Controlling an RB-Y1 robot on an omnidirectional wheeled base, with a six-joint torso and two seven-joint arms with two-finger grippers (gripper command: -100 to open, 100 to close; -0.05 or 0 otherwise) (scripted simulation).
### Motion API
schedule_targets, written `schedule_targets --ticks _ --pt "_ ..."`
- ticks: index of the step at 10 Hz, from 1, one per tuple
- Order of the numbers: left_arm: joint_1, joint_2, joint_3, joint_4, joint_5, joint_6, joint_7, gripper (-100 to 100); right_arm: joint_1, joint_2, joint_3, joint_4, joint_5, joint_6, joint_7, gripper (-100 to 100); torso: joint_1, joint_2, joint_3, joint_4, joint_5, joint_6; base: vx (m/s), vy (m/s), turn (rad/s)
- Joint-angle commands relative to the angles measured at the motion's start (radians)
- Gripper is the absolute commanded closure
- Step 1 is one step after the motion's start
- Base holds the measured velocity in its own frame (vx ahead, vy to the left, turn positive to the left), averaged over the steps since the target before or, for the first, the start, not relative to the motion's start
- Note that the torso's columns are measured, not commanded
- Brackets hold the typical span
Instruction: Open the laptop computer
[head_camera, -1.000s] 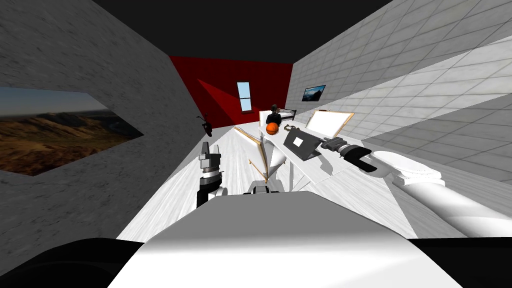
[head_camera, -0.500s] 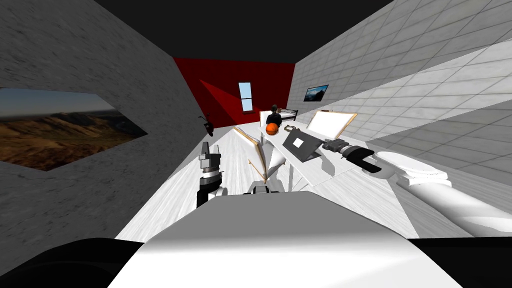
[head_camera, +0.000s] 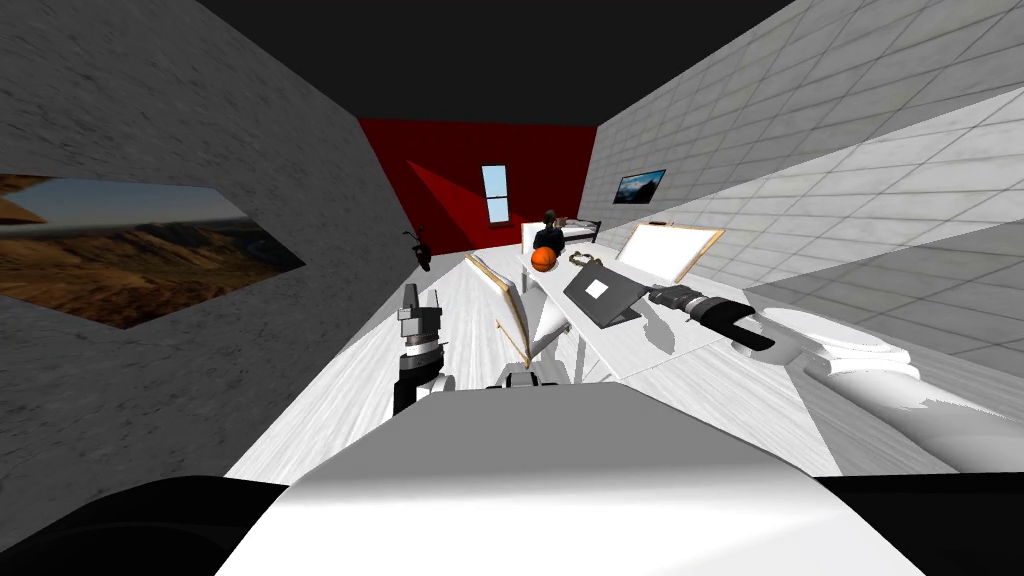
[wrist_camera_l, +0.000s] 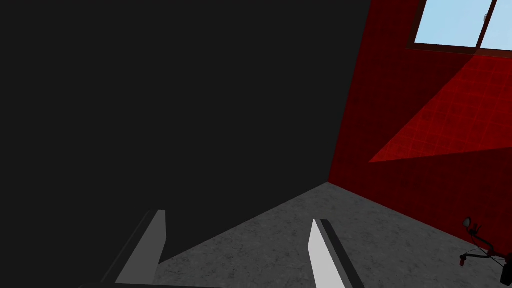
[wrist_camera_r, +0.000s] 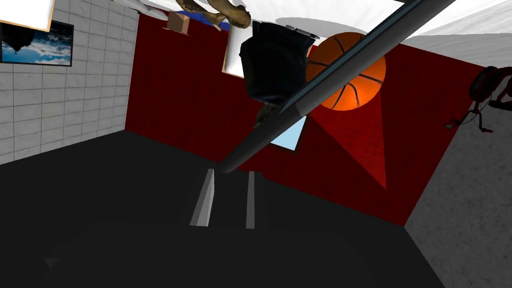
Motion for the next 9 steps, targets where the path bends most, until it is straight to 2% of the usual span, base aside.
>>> schedule_targets --ticks 1,3,4,5,6,7,9 --pt "0.000 0.000 0.000 0.000 0.000 0.000 0.000 0 0.007 -0.008 0.008 0.008 -0.019 -0.005 -0.028 100 0.002 0.001 0.000 0.000 0.000 0.000 0.002 -0.045 -0.007" --pt "0.000 0.000 0.000 0.000 0.000 0.000 0.000 0 0.009 -0.003 0.031 0.070 -0.093 -0.023 -0.045 100 0.007 0.004 0.002 0.005 0.006 -0.004 -0.056 -0.063 0.227" --pt "0.000 0.000 0.000 0.000 0.000 0.000 0.000 0 0.009 -0.003 0.031 0.074 -0.099 -0.023 -0.045 100 0.006 0.006 0.003 0.005 0.006 -0.005 -0.087 -0.085 0.151" --pt "0.000 0.000 0.000 0.000 0.000 0.000 0.000 0 0.010 0.001 0.043 0.106 -0.138 -0.032 -0.050 100 0.006 0.006 0.003 0.006 0.007 0.000 -0.070 -0.086 0.223" --pt "0.000 0.000 0.000 0.000 0.000 0.000 0.000 0 0.010 0.001 0.043 0.106 -0.138 -0.032 -0.050 100 0.006 0.006 0.003 0.006 0.007 -0.001 -0.052 -0.055 0.102" --pt "0.000 0.000 0.000 0.000 0.000 0.000 0.000 0 0.011 0.004 0.055 0.138 -0.177 -0.041 -0.055 100 0.008 0.005 0.002 0.007 0.009 0.001 -0.056 -0.054 0.164" --pt "0.000 0.000 0.000 0.000 0.000 0.000 0.000 0 0.012 0.012 0.078 0.203 -0.238 -0.058 -0.065 100 0.006 0.008 0.004 0.007 0.007 -0.003 -0.109 -0.097 0.343"
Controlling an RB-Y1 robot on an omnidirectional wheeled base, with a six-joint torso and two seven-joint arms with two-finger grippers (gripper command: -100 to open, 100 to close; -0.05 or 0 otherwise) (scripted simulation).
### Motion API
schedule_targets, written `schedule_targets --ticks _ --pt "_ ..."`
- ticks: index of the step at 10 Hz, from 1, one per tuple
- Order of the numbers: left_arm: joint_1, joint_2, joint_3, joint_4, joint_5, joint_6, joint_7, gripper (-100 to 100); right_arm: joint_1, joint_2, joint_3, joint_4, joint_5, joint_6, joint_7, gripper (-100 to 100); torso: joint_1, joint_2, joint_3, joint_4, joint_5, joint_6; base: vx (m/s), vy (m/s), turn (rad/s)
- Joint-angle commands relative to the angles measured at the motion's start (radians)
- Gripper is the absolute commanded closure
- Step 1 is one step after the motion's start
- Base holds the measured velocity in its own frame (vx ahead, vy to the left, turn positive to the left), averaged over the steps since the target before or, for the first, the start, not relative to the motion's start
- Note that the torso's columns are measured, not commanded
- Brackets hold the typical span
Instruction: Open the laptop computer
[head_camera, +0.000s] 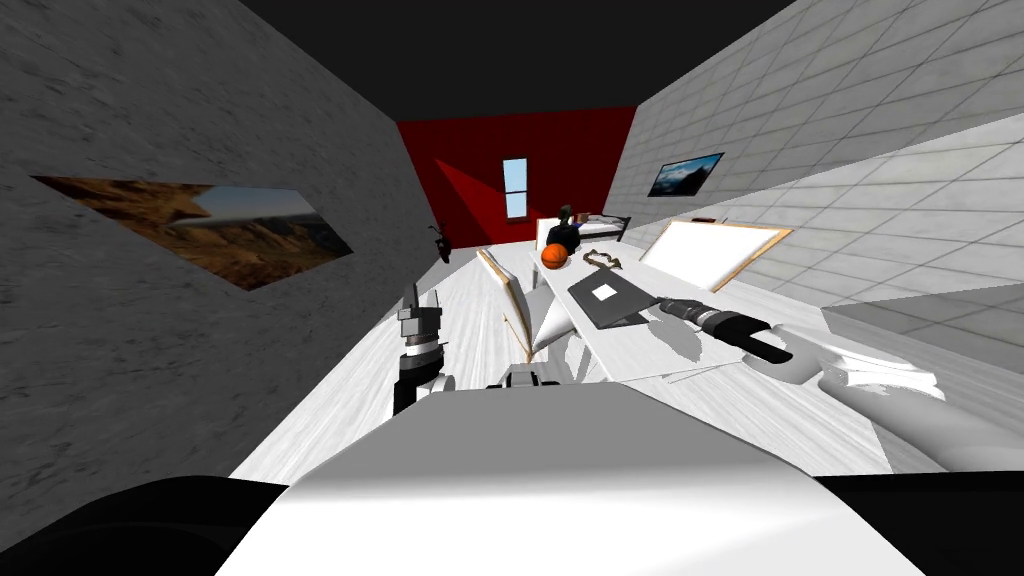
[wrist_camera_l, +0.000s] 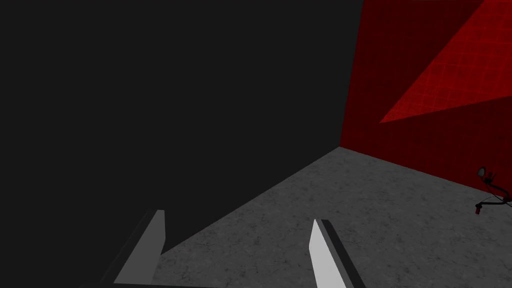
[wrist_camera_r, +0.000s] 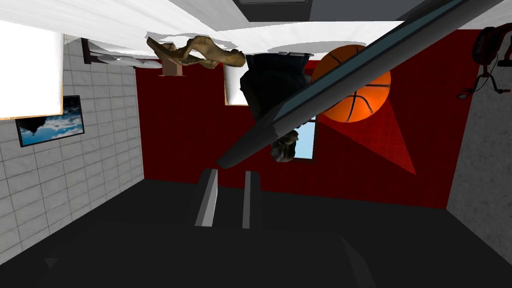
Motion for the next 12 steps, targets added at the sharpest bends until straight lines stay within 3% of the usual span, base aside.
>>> schedule_targets --ticks 1,2,3,8,9,10,12 --pt "0.000 0.000 0.000 0.000 0.000 0.000 0.000 0 0.003 0.008 0.023 0.044 -0.066 -0.016 -0.009 100 -0.003 -0.002 -0.001 0.000 -0.001 0.000 -0.079 -0.077 0.120" --pt "0.000 0.000 0.000 0.000 0.000 0.000 0.000 0 0.004 0.012 0.034 0.076 -0.103 -0.024 -0.015 100 -0.001 -0.003 -0.002 0.000 0.001 0.005 -0.073 -0.050 0.171" --pt "0.000 0.000 0.000 0.000 0.000 0.000 0.000 0 0.011 -0.021 0.022 0.066 -0.090 -0.028 -0.034 -100 0.001 -0.002 -0.001 0.000 0.002 0.005 -0.036 -0.013 0.054" --pt "0.000 0.000 0.000 0.000 0.000 0.000 0.000 0 0.062 -0.139 -0.001 0.040 -0.120 -0.035 -0.129 -100 -0.001 0.002 0.001 0.002 0.002 0.006 0.006 0.038 -0.004" --pt "0.000 0.000 0.000 0.000 0.000 0.000 0.000 0 0.067 -0.122 -0.005 0.032 -0.117 -0.030 -0.113 -100 -0.002 0.002 0.001 0.002 0.002 0.006 -0.001 0.013 0.001" --pt "0.000 0.000 0.000 0.000 0.000 0.000 0.000 0 0.068 -0.124 -0.006 0.031 -0.118 -0.030 -0.117 0 -0.002 0.002 0.001 0.002 0.002 0.006 0.000 0.000 0.000" --pt "0.000 0.000 0.000 0.000 0.000 0.000 0.000 0 0.067 -0.124 -0.006 0.031 -0.118 -0.030 -0.116 0 -0.001 0.001 0.000 0.002 0.002 0.006 0.000 0.000 0.000"
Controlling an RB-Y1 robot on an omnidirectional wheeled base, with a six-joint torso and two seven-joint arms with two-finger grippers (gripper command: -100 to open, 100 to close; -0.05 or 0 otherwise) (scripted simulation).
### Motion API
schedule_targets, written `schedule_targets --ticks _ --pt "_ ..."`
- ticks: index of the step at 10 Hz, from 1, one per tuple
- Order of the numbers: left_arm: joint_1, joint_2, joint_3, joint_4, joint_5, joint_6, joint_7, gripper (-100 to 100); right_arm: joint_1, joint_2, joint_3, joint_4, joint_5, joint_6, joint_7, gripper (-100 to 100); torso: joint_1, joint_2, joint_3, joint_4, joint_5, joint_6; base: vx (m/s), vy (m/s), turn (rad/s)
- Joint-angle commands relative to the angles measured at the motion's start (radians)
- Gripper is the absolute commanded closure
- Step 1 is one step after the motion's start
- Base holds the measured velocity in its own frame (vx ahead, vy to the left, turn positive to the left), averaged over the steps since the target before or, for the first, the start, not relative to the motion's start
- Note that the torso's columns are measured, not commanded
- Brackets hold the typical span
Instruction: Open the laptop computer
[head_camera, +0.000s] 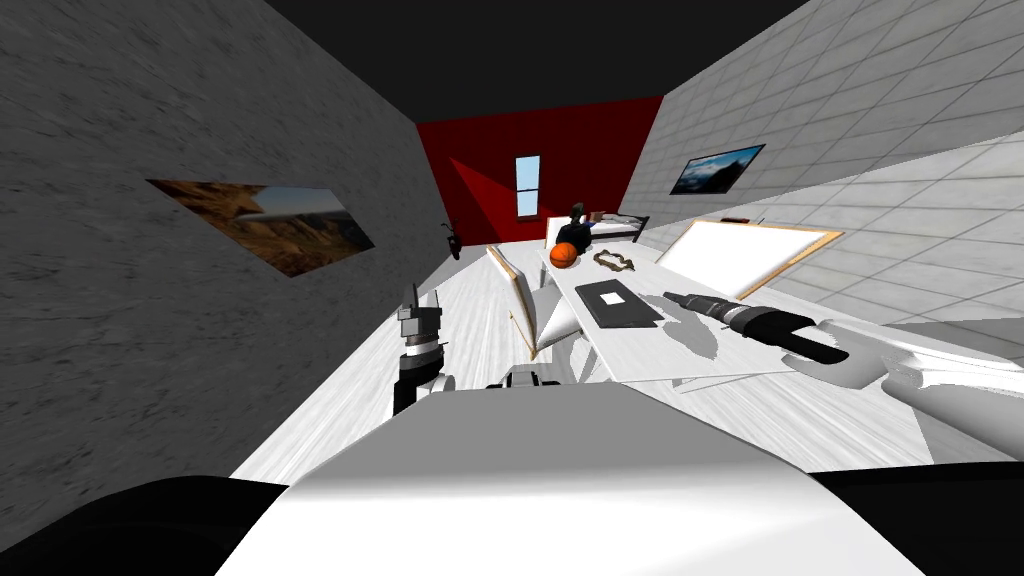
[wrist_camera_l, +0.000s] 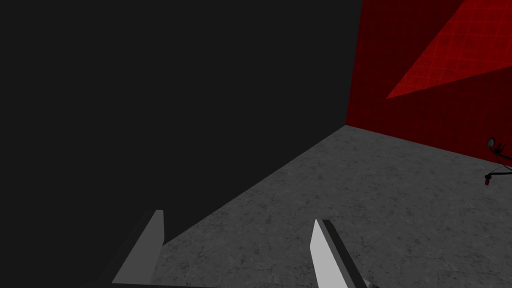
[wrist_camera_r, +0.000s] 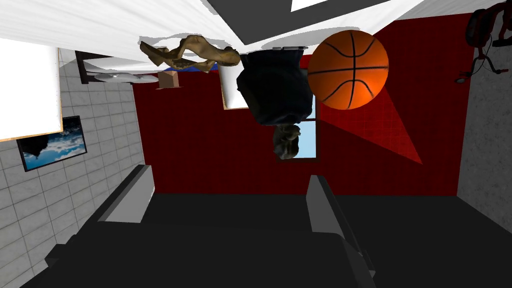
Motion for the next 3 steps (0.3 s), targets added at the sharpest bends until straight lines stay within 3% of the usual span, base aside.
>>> schedule_targets --ticks 1,3 --pt "0.000 0.000 0.000 0.000 0.000 0.000 0.000 0 0.000 0.000 0.000 0.000 0.000 0.000 0.000 0 0.001 0.000 0.000 0.000 0.000 0.000 0.000 0.000 0.000" --pt "0.000 0.000 0.000 0.000 0.000 0.000 0.000 0 0.000 0.000 0.000 0.000 0.000 0.000 0.000 0 0.001 0.000 0.000 0.000 0.000 0.000 0.000 0.000 0.000"
